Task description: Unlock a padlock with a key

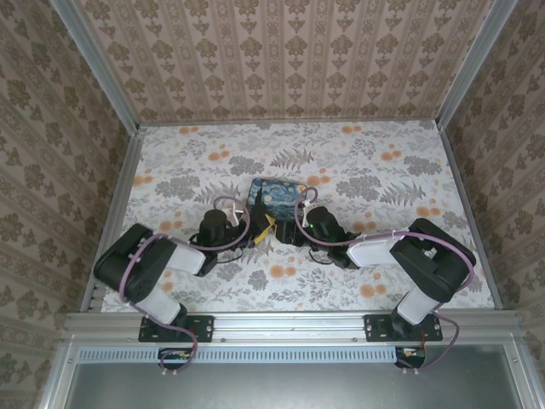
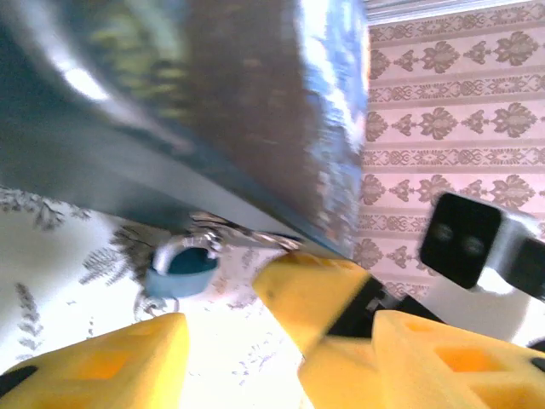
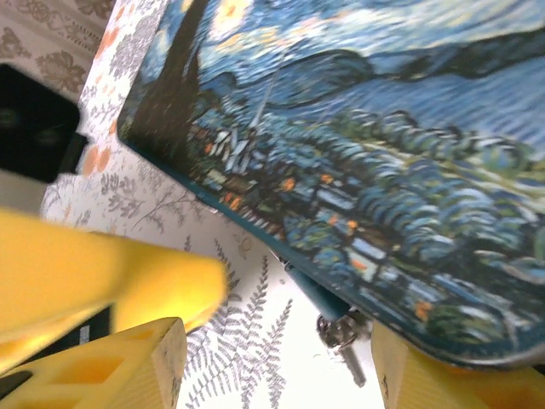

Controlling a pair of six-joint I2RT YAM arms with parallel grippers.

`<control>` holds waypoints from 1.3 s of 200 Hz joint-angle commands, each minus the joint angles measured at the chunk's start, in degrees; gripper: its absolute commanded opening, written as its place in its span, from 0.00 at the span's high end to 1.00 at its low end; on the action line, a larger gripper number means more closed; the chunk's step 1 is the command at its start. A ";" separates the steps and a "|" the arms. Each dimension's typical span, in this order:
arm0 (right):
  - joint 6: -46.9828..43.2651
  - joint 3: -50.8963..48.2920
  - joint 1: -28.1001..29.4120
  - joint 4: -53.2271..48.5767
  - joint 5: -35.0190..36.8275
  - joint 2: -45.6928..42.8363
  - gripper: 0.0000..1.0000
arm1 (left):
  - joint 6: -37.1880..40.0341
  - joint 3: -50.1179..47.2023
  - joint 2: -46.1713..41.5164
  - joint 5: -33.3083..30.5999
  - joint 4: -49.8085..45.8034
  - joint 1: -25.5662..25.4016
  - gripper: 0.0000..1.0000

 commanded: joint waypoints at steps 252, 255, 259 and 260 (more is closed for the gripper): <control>-1.47 3.21 -2.77 11.27 -8.23 13.44 0.55 | 33.94 26.68 -9.14 -7.22 -58.71 14.23 0.19; -1.47 3.26 -2.68 11.13 -8.10 13.51 0.55 | 33.95 26.69 -9.05 -7.18 -58.64 14.23 0.19; -1.55 3.22 -2.59 10.95 -7.97 13.52 0.56 | 33.86 26.65 -9.00 -7.13 -58.60 14.25 0.19; -1.56 3.20 -2.59 10.97 -7.92 13.61 0.56 | 33.85 26.67 -9.02 -7.11 -58.59 14.24 0.19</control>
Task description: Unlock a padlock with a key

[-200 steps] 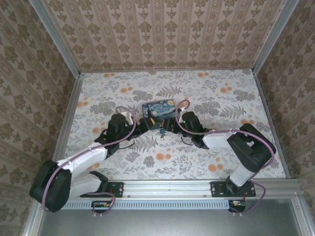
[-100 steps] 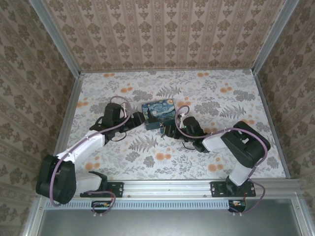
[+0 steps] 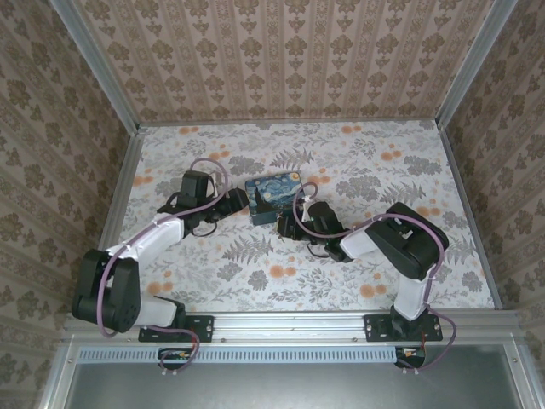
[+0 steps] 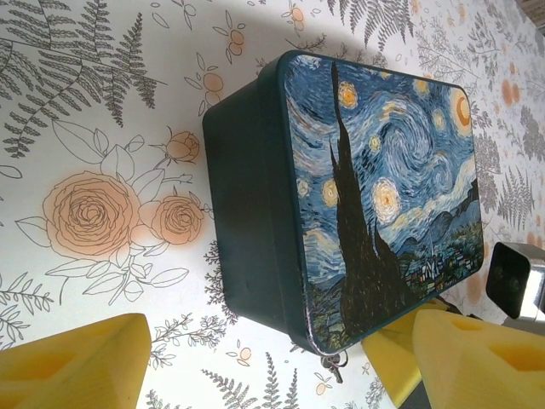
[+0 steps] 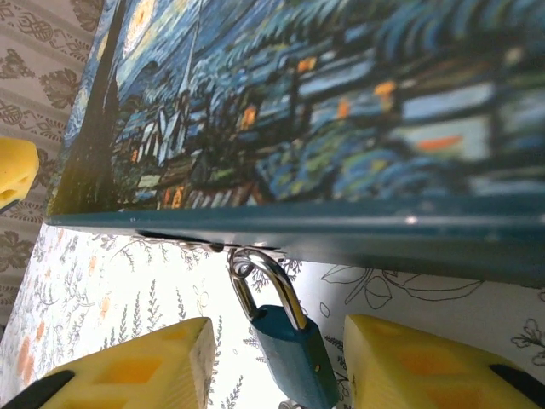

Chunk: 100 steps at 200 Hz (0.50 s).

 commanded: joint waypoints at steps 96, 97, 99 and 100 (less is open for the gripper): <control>-0.69 -1.51 1.33 -1.61 2.25 0.17 1.00 | 2.36 3.63 1.67 -0.06 -1.03 0.20 0.19; -0.69 -1.59 1.34 -1.74 2.33 0.04 1.00 | 2.43 3.70 1.69 -0.12 -1.20 0.13 0.19; -0.75 -1.65 1.35 -1.95 2.43 -0.12 1.00 | 2.55 3.87 1.71 -0.41 -1.45 0.03 0.19; -0.76 -1.66 1.35 -2.05 2.46 -0.19 1.00 | 2.70 3.91 1.72 -0.52 -1.58 0.00 0.19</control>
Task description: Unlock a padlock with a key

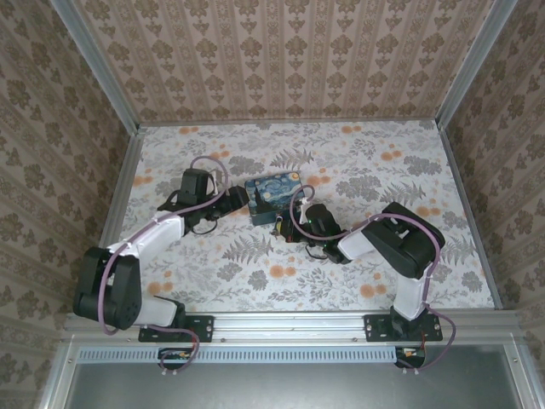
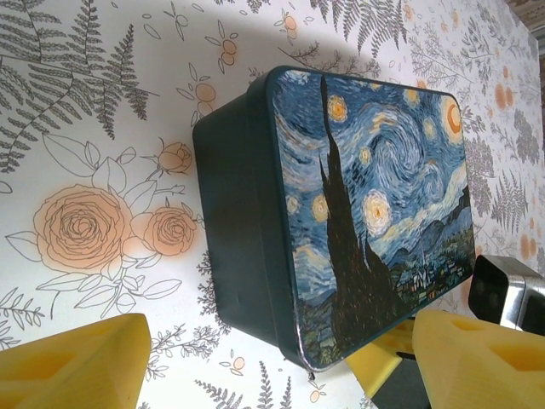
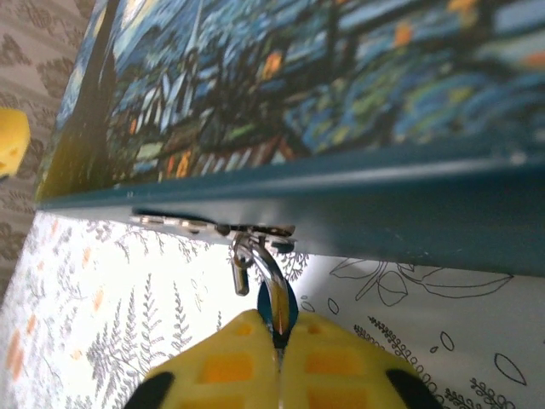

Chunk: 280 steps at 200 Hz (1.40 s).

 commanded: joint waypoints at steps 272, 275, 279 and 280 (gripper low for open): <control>7.49 -1.23 -0.34 -28.26 12.72 -12.98 1.00 | 21.67 17.65 20.97 -35.26 -22.14 -19.38 0.20; 7.72 -1.47 -0.35 -27.44 12.41 -12.90 1.00 | 21.76 17.71 21.00 -35.41 -22.23 -19.47 0.20; 8.19 -1.74 -0.48 -26.61 11.97 -12.66 1.00 | 21.95 17.77 21.08 -35.67 -22.36 -19.55 0.20; 8.26 -1.78 -0.51 -26.36 11.92 -12.59 1.00 | 22.00 17.75 21.12 -35.71 -22.36 -19.57 0.20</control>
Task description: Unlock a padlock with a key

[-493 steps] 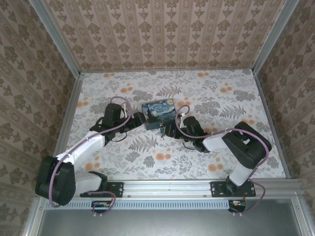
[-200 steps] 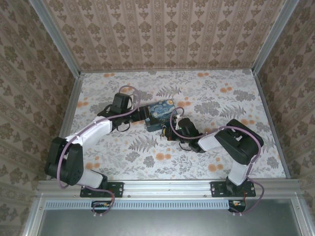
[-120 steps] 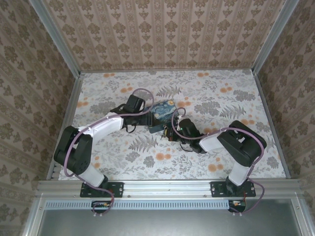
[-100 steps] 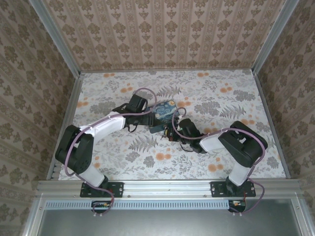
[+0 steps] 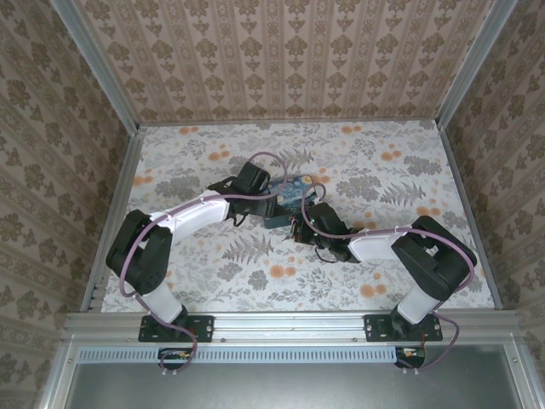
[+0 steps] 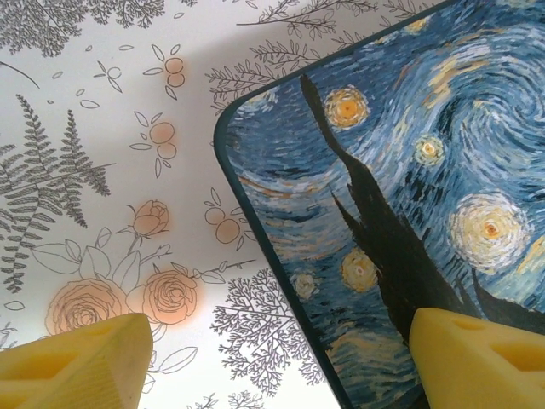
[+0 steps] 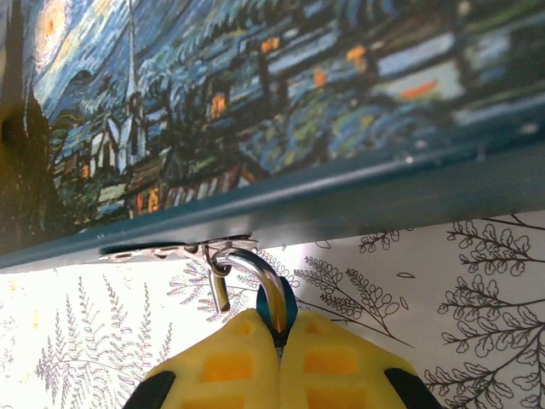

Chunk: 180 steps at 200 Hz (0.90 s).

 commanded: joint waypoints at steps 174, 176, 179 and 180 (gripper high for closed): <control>16.67 -8.55 -4.45 18.85 -2.28 2.92 1.00 | 5.42 1.22 10.03 -14.59 -12.39 -4.64 0.22; 16.66 -8.55 -4.42 18.88 -2.25 2.95 1.00 | 5.43 1.25 10.08 -14.60 -12.40 -4.65 0.22; 16.59 -8.53 -4.46 18.91 -2.23 3.04 1.00 | 5.44 1.23 10.10 -14.70 -12.46 -4.66 0.22; 16.63 -8.54 -4.51 18.92 -2.27 3.06 1.00 | 5.44 1.27 10.11 -14.74 -12.48 -4.66 0.22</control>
